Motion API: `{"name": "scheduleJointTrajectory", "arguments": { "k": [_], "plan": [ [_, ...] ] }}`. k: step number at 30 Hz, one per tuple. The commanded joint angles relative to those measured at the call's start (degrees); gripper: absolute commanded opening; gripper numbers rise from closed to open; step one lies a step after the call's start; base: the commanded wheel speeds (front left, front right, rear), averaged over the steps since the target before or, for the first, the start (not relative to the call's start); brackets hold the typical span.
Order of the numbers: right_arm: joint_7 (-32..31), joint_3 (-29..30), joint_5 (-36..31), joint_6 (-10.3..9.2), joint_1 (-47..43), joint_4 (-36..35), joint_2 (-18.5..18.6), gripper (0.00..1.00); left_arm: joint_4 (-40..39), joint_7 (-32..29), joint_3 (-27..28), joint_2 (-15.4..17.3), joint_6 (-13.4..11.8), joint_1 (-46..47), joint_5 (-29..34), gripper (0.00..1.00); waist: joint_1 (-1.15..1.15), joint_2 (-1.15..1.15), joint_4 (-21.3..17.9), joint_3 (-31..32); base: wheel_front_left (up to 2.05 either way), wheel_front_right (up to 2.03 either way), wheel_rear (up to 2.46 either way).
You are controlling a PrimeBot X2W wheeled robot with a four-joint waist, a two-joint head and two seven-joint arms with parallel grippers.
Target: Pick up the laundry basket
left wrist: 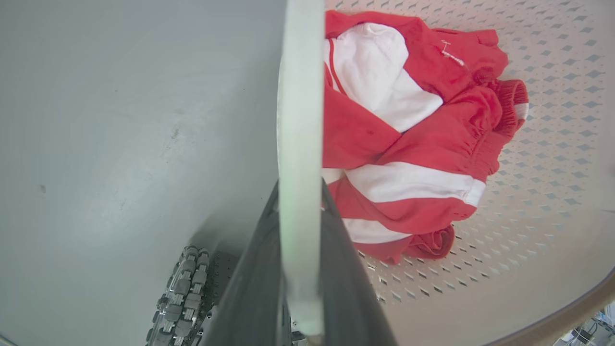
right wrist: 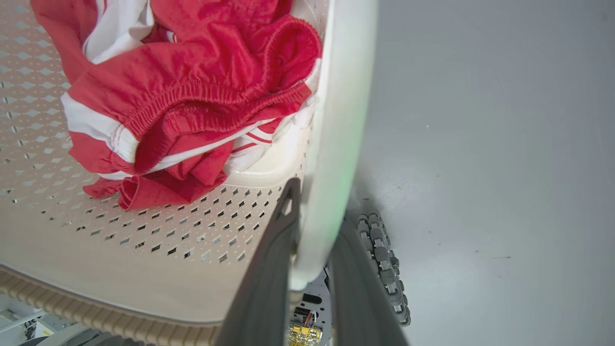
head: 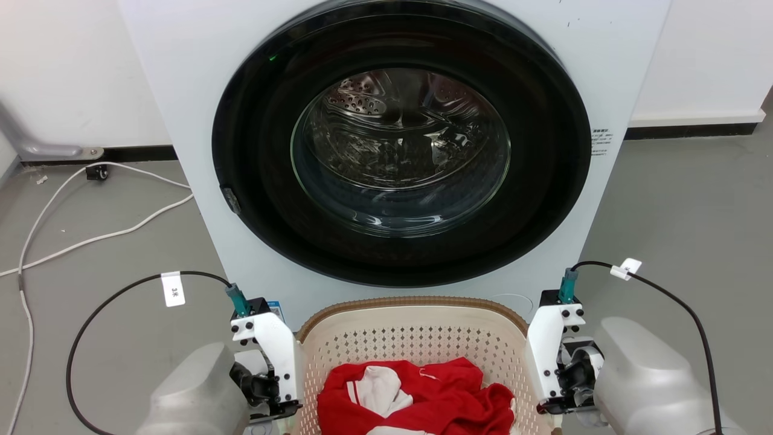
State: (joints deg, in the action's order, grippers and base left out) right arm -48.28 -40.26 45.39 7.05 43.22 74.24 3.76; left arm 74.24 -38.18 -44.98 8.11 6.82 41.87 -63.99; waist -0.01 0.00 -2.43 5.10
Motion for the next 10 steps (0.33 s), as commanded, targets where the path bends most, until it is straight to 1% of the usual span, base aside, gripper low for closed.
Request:
{"name": "scheduleJointTrajectory", "arguments": {
  "k": [1,10],
  "plan": [
    [0.4,0.4,0.1,0.8,-0.4,-0.7,-1.6,0.0,-0.8,0.2,0.3,-2.0,0.3,-0.1,-0.7,0.0,0.01,0.0,0.0,0.0,0.0,0.0,0.0],
    [1.0,1.1,-0.5,0.8,-0.5,-0.7,-1.7,0.0,-0.8,0.2,0.2,-2.3,0.4,-0.4,-1.0,0.0,0.01,0.0,0.2,-0.1,0.0,0.0,0.0]
  ]
}}
